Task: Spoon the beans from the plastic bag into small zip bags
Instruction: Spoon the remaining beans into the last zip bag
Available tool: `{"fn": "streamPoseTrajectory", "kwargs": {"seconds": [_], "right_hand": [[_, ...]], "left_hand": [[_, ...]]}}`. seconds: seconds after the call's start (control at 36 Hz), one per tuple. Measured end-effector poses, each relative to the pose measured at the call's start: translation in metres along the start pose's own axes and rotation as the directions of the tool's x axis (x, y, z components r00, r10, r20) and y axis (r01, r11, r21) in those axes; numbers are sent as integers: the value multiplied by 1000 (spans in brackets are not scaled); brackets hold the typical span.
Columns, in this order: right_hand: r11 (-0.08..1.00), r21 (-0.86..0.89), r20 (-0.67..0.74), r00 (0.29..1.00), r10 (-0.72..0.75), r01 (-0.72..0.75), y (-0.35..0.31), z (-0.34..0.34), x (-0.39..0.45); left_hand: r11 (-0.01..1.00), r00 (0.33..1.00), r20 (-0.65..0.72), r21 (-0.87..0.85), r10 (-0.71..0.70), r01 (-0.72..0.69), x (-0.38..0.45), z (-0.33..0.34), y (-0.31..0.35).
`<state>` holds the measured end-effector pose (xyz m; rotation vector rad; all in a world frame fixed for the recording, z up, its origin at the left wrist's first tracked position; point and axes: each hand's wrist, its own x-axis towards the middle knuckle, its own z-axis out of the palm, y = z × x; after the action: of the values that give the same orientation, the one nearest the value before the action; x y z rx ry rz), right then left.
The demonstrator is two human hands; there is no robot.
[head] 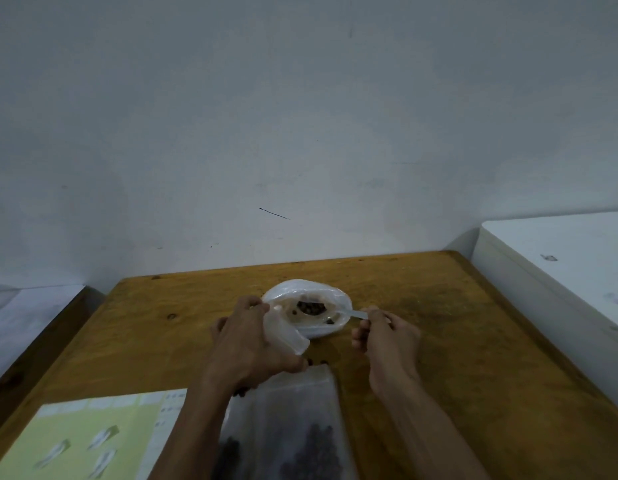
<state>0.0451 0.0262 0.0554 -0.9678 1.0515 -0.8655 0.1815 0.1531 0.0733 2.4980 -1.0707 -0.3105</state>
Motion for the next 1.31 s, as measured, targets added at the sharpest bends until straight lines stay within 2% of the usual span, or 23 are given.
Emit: {"fn": "streamPoseTrajectory", "kwargs": {"seconds": [0.19,0.47,0.56,0.61,0.67,0.72,0.78,0.86,0.92,1.0,1.06,1.14,1.31], "right_hand": [[997,-30,35,997,-66,67,-1,-20,-12],[993,-5,147,982,-120,122,-28,-38,-39],[983,-26,194,965,-176,184,-33,-32,-47],[955,-91,258,933,-250,281,-33,-28,-54],[875,-196,374,859,-351,443,-30,-23,-61],[729,-288,491,749,-444,621,-23,-17,-65],[624,-311,527,676,-515,717,-16,-15,-67],[555,-299,434,629,-645,776,-14,-20,-69],[430,-361,354,549,-757,827,-15,-28,-66],[237,-496,338,437,-833,835,-16,-36,-51],[146,-566,376,411,-830,811,-14,-36,-40],[50,-622,466,421,-779,781,-8,-30,-33],[25,-656,485,446,-752,755,9,-12,-20]], "left_hand": [[998,1000,18,-54,-20,21,-3,2,-6],[978,993,-68,-177,100,-111,-26,-13,-17],[972,990,-81,-196,116,-129,-30,-14,-18],[966,990,-82,-224,115,-130,-32,-14,-17],[962,991,-82,-244,109,-126,-33,-14,-15],[961,992,-76,-250,101,-117,-33,-14,-13],[965,994,-55,-242,93,-104,-32,-14,-12],[976,998,-38,-211,43,-50,-31,-15,-15],[985,999,-27,-169,43,-47,-29,-14,-18],[990,999,15,-140,31,-29,-26,-14,-19],[992,999,45,-127,22,-17,-22,-12,-19],[995,997,79,-93,23,-16,-18,-9,-16],[999,992,123,-20,37,-35,-12,-7,-6]]}}
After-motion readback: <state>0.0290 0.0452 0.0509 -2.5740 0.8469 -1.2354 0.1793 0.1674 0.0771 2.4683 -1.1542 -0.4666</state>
